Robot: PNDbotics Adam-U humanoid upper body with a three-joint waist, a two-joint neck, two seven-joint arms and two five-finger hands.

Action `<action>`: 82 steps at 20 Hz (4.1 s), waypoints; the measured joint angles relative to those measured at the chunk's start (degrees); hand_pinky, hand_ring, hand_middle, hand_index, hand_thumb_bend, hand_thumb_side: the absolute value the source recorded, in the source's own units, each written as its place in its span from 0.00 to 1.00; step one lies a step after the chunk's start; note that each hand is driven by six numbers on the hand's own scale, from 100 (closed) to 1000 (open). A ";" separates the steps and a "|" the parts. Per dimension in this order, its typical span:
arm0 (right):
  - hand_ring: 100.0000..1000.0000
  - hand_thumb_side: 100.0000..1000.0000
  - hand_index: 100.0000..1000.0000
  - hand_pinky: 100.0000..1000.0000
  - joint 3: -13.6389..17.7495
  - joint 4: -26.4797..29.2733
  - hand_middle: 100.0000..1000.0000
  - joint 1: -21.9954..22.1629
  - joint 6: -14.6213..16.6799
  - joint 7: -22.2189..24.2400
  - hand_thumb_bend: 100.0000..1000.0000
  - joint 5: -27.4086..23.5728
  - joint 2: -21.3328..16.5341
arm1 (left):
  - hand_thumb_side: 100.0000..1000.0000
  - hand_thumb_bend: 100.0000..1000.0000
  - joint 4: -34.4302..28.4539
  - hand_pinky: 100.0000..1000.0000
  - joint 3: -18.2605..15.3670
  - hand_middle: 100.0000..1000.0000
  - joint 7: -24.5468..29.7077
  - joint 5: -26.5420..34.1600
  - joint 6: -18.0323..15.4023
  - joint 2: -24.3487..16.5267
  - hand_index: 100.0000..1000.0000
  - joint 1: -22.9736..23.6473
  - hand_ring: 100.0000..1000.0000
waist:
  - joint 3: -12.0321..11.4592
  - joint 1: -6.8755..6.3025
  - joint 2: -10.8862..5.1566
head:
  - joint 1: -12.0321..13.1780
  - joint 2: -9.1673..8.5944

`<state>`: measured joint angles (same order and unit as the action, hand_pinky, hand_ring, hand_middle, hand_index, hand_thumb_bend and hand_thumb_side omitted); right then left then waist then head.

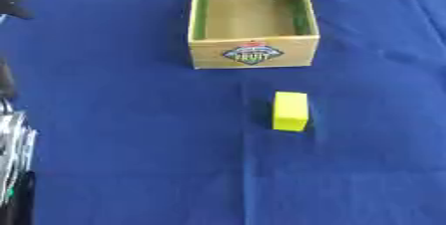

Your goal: Pick up objects on the table and place them in the box.

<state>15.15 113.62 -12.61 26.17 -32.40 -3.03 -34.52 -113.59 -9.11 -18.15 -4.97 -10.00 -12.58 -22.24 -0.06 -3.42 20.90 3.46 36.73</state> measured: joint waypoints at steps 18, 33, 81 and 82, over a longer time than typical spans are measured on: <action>0.73 1.00 0.79 0.72 -6.77 0.02 0.55 -12.89 -13.64 11.26 0.38 7.63 -17.01 | 1.00 0.07 0.00 0.36 0.03 0.51 0.05 0.36 0.01 0.00 0.73 0.18 0.45 | -0.12 0.56 -0.80 | -0.61 0.59; 0.77 1.00 0.85 0.74 -19.39 0.19 0.68 -26.23 -26.12 43.74 0.60 25.02 -22.27 | 1.00 0.06 0.00 0.36 0.89 0.51 1.17 0.96 0.37 0.00 0.73 0.55 0.45 | -1.47 1.19 -1.77 | -1.61 1.00; 0.84 0.42 0.88 0.78 -39.25 -21.04 0.66 -45.49 -27.94 84.48 0.89 41.97 -5.84 | 1.00 0.05 0.00 0.36 2.16 0.51 2.85 1.96 0.51 0.00 0.72 0.73 0.46 | -1.56 2.10 -2.54 | -2.92 0.97; 0.84 0.42 0.88 0.78 -39.37 -21.06 0.66 -45.38 -28.01 84.48 0.89 42.16 -5.59 | 1.00 0.05 0.00 0.36 2.16 0.51 2.85 1.96 0.51 0.00 0.72 0.73 0.46 | -1.54 2.10 -2.53 | -2.92 0.97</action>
<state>-24.21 92.56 -57.98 -1.84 52.09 39.13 -40.12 -113.59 -6.95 -15.30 -3.01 -9.49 -12.59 -21.50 -1.60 -1.32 18.37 0.54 37.70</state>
